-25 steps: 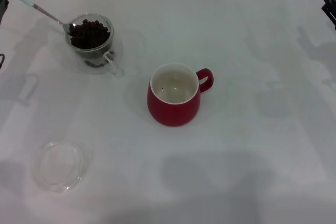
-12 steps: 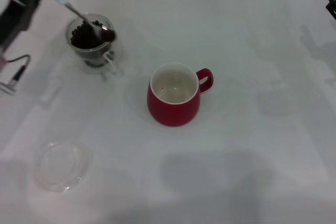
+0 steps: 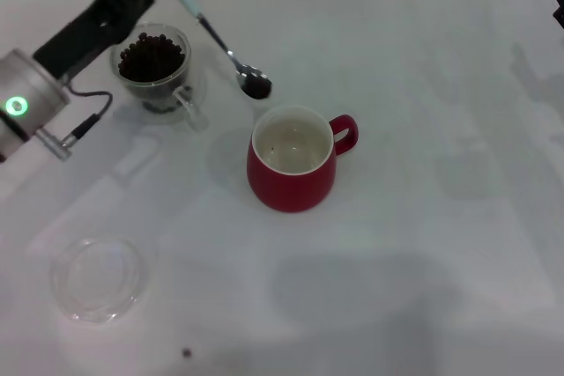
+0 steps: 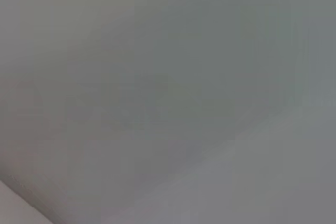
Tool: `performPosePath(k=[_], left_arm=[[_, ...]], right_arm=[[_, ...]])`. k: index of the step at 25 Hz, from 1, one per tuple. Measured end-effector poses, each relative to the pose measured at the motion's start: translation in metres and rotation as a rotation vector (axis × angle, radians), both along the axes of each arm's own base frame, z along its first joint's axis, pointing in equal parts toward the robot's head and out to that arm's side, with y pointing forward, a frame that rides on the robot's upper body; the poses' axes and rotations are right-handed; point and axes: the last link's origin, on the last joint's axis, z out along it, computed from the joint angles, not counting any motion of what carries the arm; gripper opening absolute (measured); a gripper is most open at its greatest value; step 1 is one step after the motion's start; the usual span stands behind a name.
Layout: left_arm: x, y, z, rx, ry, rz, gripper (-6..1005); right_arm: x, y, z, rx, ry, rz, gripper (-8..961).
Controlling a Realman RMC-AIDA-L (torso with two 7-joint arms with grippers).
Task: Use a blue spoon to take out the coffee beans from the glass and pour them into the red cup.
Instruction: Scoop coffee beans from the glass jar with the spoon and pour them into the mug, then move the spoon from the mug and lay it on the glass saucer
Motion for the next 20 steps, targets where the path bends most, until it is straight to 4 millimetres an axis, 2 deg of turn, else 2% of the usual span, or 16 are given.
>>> performPosePath(k=[6, 13, 15, 16, 17, 20], left_arm=[[0.03, 0.004, -0.018, 0.058, 0.2, -0.245, 135], [0.057, 0.002, -0.032, 0.151, 0.324, -0.477, 135], [0.058, 0.001, -0.03, 0.189, 0.34, -0.514, 135], [0.055, -0.003, -0.021, 0.261, 0.315, -0.514, 135], [0.055, -0.003, -0.021, 0.261, 0.315, -0.514, 135], [0.042, -0.01, 0.001, 0.365, 0.223, -0.442, 135]], right_arm=[[0.0, 0.0, 0.0, -0.001, 0.0, -0.001, 864], [0.002, -0.004, -0.002, -0.007, 0.006, -0.007, 863], [0.002, -0.005, -0.002, -0.006, 0.008, -0.006, 863], [0.002, -0.005, -0.002, -0.006, 0.009, -0.005, 863], [0.001, -0.005, -0.002, -0.006, 0.01, -0.004, 863], [0.001, -0.005, -0.002, -0.005, 0.012, -0.002, 862]])
